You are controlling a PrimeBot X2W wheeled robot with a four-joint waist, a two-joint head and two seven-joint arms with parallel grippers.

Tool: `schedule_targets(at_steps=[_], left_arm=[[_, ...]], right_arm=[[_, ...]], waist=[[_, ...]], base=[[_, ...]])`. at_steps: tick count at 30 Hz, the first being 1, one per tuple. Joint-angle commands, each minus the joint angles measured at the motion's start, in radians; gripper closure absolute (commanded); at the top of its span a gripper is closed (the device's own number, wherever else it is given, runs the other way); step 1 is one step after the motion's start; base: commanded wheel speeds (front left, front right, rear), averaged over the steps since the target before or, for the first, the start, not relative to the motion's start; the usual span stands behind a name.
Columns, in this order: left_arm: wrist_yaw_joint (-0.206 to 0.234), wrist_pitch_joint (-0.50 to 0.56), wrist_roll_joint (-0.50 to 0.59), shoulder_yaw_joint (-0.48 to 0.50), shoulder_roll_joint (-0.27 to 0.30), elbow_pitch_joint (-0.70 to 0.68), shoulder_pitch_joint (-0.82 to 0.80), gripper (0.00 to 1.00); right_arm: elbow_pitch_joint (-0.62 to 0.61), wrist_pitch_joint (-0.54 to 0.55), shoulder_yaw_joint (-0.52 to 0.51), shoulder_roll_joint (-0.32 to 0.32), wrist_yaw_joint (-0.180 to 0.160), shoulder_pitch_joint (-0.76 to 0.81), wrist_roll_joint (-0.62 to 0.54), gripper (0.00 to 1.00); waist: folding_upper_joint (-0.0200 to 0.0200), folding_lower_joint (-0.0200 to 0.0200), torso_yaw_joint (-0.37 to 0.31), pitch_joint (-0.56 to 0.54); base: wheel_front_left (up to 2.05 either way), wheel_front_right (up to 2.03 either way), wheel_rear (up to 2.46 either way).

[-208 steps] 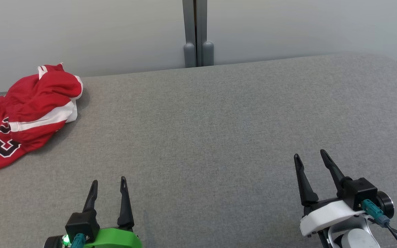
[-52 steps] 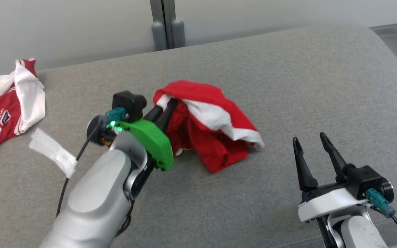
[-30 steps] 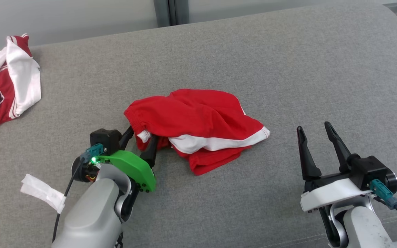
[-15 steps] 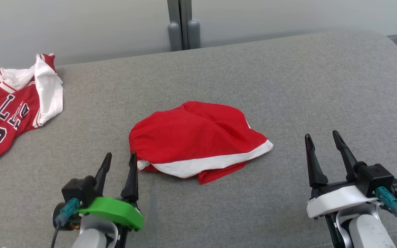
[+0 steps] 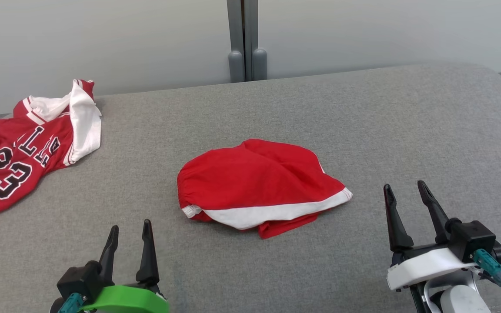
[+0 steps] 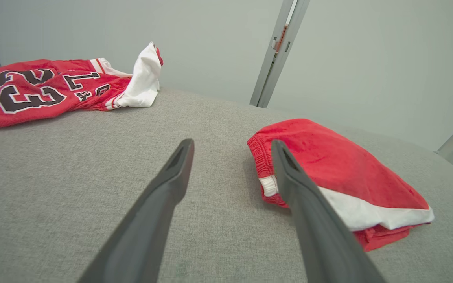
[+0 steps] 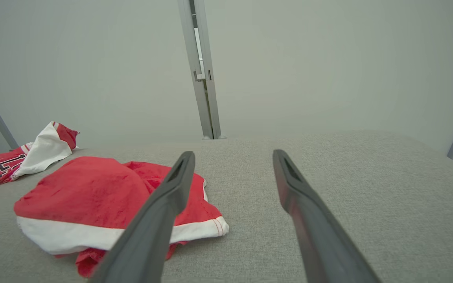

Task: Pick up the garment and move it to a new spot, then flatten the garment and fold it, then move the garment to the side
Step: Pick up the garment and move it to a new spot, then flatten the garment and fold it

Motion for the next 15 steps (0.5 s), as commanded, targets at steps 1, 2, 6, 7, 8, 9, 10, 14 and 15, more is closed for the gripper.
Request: schedule_targets(at_steps=[1,2,6,7,8,9,10,14,15], left_arm=[[-0.005,-0.001,0.011,0.010,-0.001,-0.005,0.017,0.00],[-0.006,-0.001,0.015,0.015,-0.002,-0.007,0.019,0.00],[-0.008,-0.001,0.010,0.019,-0.004,-0.010,0.024,0.00],[-0.006,-0.001,0.003,0.015,-0.004,-0.011,0.023,0.00],[-0.004,-0.001,-0.001,0.011,-0.004,-0.012,0.022,0.00],[-0.002,-0.001,-0.002,0.007,-0.004,-0.012,0.020,0.00],[0.000,-0.001,-0.005,0.005,-0.004,-0.012,0.018,0.00],[0.005,-0.001,-0.007,-0.005,-0.004,-0.014,0.010,0.00],[0.007,-0.001,-0.008,-0.006,-0.004,-0.014,0.009,0.00]], right_arm=[[0.005,0.000,0.004,-0.002,-0.001,0.012,0.008,0.00],[0.007,0.000,0.006,-0.002,-0.001,0.012,0.009,0.00],[0.018,0.000,0.010,-0.002,-0.001,0.003,0.009,0.00],[0.020,0.000,0.010,-0.002,-0.001,-0.001,0.007,0.00],[0.022,0.000,0.010,-0.002,-0.001,-0.003,0.005,0.00],[0.024,0.000,0.010,-0.002,-0.001,-0.006,0.004,0.00],[0.025,0.000,0.009,-0.002,-0.001,-0.008,0.002,0.00],[0.031,0.000,0.009,-0.002,-0.001,-0.011,-0.003,0.00],[0.032,0.000,0.010,-0.002,-0.001,-0.012,-0.003,0.00]], waist=[[0.0000,0.0000,0.001,-0.003],[0.0000,0.0000,0.001,-0.003],[0.0000,0.0000,0.000,-0.002],[0.0000,0.0000,0.000,-0.002],[0.0000,0.0000,0.000,-0.001],[0.0000,0.0000,0.001,0.000],[0.0000,0.0000,0.001,0.001],[0.0000,0.0000,0.004,0.003],[0.0000,0.0000,0.005,0.003]], base=[[0.00,0.00,0.00],[0.00,0.00,0.00],[0.00,0.00,0.00],[0.00,0.00,0.00],[0.00,0.00,0.00],[0.00,0.00,0.00],[0.00,0.00,0.00],[0.00,0.00,0.00],[0.00,0.00,0.00]])
